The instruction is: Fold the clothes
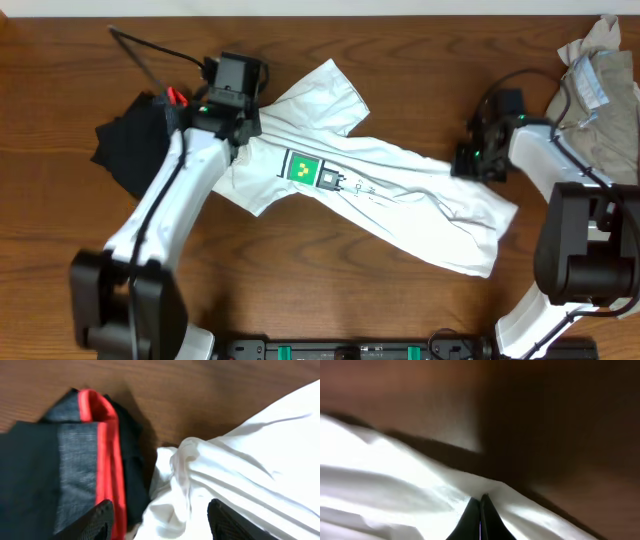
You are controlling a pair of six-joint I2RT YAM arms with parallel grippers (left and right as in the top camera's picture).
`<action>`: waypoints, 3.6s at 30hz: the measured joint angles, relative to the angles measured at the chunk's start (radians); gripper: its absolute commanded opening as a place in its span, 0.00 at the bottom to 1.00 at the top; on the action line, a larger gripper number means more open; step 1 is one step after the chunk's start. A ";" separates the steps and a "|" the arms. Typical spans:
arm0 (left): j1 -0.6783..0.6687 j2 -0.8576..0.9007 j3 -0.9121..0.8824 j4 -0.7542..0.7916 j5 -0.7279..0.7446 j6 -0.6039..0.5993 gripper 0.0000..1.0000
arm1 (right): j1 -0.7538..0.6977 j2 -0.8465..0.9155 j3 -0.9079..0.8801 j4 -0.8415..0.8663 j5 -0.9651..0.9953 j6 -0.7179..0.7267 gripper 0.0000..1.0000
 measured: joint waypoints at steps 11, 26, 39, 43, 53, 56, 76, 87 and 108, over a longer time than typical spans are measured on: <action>0.000 -0.117 0.000 -0.153 0.166 0.000 0.63 | -0.115 0.002 0.436 0.075 0.006 0.014 0.11; -0.068 -0.117 -0.009 -0.306 0.402 0.041 0.64 | -0.163 0.002 0.455 -0.307 -0.043 0.056 0.71; -0.352 0.110 -0.189 -0.013 0.357 0.157 0.63 | -0.135 0.002 0.455 -0.397 -0.115 0.045 0.74; -0.361 0.198 -0.189 0.053 0.339 0.178 0.62 | -0.136 0.002 0.455 -0.423 -0.115 0.038 0.74; -0.362 0.265 -0.175 0.138 0.335 0.230 0.09 | -0.136 0.002 0.455 -0.439 -0.115 0.027 0.73; -0.361 0.269 -0.163 0.106 0.317 0.235 0.06 | -0.136 0.002 0.455 -0.444 -0.115 0.027 0.73; -0.239 -0.195 -0.043 -0.369 0.098 0.170 0.06 | -0.129 0.002 0.433 -0.518 -0.114 -0.052 0.69; -0.229 -0.201 -0.025 -0.384 0.073 0.156 0.06 | 0.071 0.002 0.210 -0.421 -0.137 -0.126 0.68; -0.229 -0.266 0.253 -0.362 -0.076 0.238 0.06 | 0.256 0.002 0.100 -0.325 -0.179 -0.158 0.64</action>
